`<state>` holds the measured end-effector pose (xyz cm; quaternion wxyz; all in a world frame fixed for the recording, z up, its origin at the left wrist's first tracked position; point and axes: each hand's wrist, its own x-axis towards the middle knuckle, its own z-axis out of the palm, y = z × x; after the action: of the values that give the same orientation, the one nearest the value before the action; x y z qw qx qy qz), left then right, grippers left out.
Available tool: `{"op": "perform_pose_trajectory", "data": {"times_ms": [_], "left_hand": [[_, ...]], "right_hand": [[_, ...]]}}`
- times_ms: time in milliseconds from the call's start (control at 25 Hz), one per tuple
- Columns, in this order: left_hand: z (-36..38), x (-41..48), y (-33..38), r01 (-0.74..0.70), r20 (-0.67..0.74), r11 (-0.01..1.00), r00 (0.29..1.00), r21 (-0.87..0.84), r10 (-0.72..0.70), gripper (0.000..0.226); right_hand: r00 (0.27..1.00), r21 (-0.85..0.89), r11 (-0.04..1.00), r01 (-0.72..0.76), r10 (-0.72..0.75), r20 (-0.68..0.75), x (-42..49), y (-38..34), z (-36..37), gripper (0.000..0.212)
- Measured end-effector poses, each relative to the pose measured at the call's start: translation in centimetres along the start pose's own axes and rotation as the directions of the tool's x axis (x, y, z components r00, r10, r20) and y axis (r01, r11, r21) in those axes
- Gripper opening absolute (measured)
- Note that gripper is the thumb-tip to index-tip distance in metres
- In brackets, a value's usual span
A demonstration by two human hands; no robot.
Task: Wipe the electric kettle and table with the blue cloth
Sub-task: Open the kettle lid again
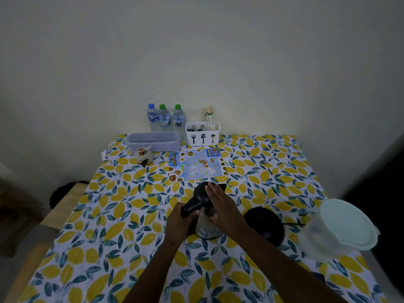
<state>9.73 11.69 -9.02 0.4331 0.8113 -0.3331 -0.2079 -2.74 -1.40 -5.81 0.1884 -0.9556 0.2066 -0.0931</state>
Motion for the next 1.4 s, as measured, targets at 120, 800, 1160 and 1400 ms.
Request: {"op": "perform_pose_trajectory", "data": {"times_ms": [120, 800, 1160, 1400], "left_hand": [[0.6, -0.3, 0.2, 0.002, -0.033, 0.997, 0.999, -0.082, -0.005, 0.025], [11.1, 2.6, 10.7, -0.141, 0.381, 0.983, 0.908, -0.117, 0.176, 0.034], [11.9, 3.4, 10.2, -0.193, 0.411, 0.98, 0.89, -0.057, 0.199, 0.032], [12.1, 1.8, 10.3, -0.372, 0.295, 0.927, 0.892, 0.049, 0.342, 0.039]], "right_hand": [[1.0, 0.068, 0.998, -0.019, 0.02, -0.017, -0.6, 0.3, -0.3, 0.084], [0.827, 0.074, 0.894, -0.442, 0.438, -0.354, -10.4, 8.6, -5.6, 0.098], [0.825, 0.096, 0.901, -0.424, 0.428, -0.37, -10.8, 9.4, -4.7, 0.095], [0.842, 0.043, 0.909, -0.415, 0.401, -0.361, -11.2, 9.5, -5.5, 0.084]]}}
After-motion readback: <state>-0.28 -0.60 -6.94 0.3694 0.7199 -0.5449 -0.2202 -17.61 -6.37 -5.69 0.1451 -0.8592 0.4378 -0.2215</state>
